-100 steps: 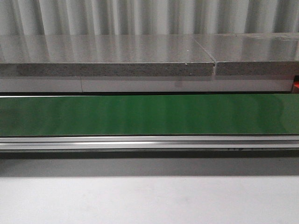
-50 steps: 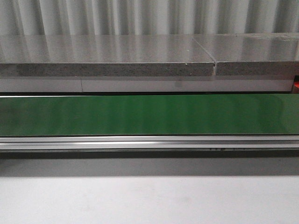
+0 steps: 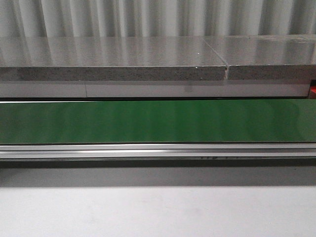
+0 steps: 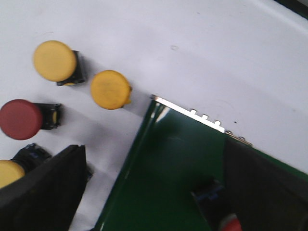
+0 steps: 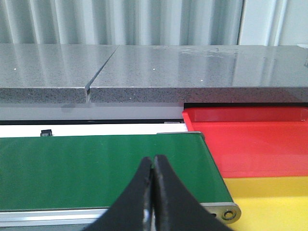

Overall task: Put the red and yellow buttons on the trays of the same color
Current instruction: 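Carry the red button to the conveyor belt and release it, then return the left gripper to the pile and grasp a yellow button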

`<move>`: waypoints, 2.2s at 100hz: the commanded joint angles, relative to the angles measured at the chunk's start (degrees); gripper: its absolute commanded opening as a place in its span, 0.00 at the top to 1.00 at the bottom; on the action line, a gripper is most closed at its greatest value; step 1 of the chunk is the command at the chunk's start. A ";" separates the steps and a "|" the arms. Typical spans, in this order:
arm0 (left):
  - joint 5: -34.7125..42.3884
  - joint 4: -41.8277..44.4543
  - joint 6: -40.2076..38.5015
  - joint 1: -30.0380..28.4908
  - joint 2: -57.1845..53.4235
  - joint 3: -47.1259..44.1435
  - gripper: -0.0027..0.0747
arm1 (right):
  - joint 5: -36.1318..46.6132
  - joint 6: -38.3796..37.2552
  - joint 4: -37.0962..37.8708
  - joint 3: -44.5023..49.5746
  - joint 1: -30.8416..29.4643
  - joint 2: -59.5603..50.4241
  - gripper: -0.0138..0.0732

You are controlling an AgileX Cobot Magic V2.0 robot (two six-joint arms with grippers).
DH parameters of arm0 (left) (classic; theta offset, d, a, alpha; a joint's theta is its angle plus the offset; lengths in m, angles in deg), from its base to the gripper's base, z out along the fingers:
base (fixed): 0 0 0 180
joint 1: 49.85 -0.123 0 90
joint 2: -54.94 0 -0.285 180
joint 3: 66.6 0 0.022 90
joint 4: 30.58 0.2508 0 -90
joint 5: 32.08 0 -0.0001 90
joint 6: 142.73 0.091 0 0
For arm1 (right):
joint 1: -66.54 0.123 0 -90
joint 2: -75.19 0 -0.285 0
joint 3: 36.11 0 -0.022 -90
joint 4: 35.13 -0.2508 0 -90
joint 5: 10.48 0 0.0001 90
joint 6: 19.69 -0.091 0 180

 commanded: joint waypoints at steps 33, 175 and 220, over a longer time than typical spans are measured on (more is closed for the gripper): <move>2.24 -4.56 -12.20 -5.87 3.91 1.82 0.24 | 4.14 0.27 0.46 -1.03 -0.18 -1.20 0.92; 10.73 -8.45 -18.83 -5.87 15.58 1.94 0.69 | 4.14 0.27 0.46 -1.03 -0.18 -1.20 0.92; 6.26 -6.92 -3.11 -5.87 9.27 1.94 0.70 | 4.14 0.27 0.46 -1.03 -0.18 -1.20 0.92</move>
